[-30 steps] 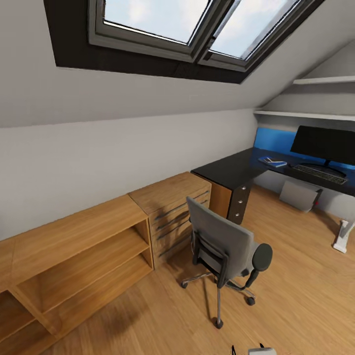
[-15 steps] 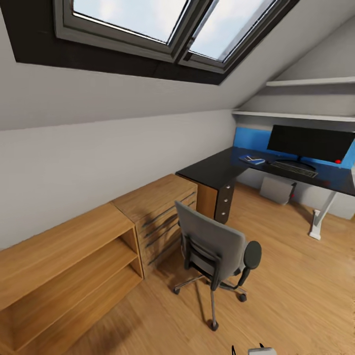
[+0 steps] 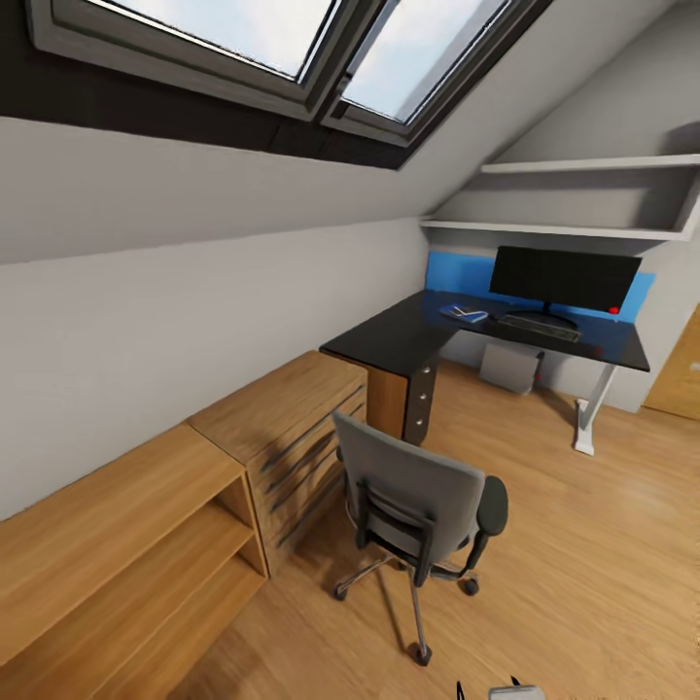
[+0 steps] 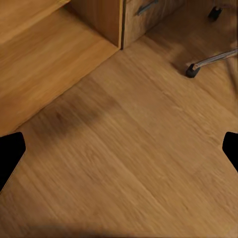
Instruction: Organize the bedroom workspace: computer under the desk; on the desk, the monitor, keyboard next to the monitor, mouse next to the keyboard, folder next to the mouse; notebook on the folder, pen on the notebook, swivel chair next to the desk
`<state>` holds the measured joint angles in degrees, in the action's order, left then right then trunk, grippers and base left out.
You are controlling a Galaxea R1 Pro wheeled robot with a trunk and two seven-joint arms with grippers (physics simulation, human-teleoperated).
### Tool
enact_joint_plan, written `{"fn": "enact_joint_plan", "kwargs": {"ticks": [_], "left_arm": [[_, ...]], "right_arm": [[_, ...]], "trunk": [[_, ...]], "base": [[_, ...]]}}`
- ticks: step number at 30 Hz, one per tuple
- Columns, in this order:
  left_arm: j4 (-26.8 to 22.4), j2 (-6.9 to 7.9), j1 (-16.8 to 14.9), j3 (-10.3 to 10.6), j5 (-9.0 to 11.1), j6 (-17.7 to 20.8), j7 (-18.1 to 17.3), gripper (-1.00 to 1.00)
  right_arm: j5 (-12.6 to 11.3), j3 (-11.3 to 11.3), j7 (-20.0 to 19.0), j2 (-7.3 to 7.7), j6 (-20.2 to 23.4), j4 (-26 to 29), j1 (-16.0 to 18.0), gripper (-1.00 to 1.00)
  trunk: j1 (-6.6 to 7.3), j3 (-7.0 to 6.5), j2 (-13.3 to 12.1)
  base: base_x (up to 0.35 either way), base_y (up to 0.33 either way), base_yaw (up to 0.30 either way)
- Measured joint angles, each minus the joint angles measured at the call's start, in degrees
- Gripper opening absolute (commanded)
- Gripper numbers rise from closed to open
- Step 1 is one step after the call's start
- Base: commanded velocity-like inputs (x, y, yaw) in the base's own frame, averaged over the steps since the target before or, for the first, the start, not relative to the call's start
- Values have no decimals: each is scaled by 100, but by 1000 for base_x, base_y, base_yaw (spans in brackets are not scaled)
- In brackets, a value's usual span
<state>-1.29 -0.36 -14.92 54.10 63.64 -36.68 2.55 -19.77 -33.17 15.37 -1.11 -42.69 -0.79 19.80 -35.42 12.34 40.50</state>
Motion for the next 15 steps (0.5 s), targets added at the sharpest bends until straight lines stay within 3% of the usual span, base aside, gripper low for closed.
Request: {"fn": "enact_joint_plan", "kwargs": {"ticks": [7, 15], "left_arm": [[0, -1, 0, 0, 0, -2, 0, 100], [1, 0, 0, 0, 0, 4, 0, 100]], "right_arm": [[1, 0, 0, -5, 0, 0, 0, 100], [1, 0, 0, -8, 0, 0, 0, 100]], "trunk": [[0, -15, 0], [-2, -32, -1]], "base": [[163, 263, -267], [27, 311, -267]]}}
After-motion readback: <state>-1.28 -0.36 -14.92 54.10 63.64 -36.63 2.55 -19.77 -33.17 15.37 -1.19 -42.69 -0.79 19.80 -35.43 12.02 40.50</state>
